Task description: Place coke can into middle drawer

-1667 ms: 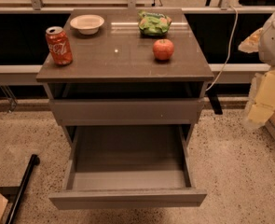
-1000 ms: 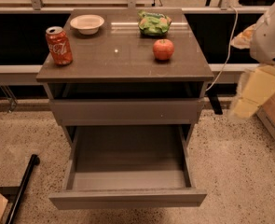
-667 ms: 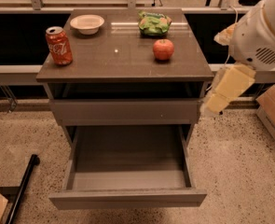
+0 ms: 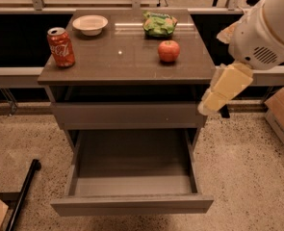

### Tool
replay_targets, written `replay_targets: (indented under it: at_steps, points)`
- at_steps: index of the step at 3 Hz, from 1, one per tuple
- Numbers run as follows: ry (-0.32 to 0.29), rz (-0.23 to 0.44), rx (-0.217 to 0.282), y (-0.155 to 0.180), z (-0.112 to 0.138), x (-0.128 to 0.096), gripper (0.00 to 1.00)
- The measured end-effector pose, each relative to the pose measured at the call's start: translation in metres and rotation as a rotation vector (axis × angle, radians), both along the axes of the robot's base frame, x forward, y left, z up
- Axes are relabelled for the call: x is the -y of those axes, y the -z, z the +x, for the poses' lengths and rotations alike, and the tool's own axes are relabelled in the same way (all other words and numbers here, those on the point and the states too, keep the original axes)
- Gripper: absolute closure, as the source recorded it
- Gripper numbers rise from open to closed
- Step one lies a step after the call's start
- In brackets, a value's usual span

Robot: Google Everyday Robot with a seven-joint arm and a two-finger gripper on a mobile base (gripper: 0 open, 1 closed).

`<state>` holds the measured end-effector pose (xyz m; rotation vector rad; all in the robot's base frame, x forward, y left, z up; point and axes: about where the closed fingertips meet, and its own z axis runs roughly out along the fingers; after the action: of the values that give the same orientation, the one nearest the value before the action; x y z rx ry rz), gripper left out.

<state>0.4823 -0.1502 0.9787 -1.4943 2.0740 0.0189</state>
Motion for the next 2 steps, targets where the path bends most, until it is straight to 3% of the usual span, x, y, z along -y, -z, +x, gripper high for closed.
replay_targets:
  at_steps: [1, 2]
  points:
    - [0.002, 0.082, -0.013, 0.015, 0.016, -0.028, 0.0]
    - [0.011, 0.201, 0.009, 0.03, 0.049, -0.065, 0.0]
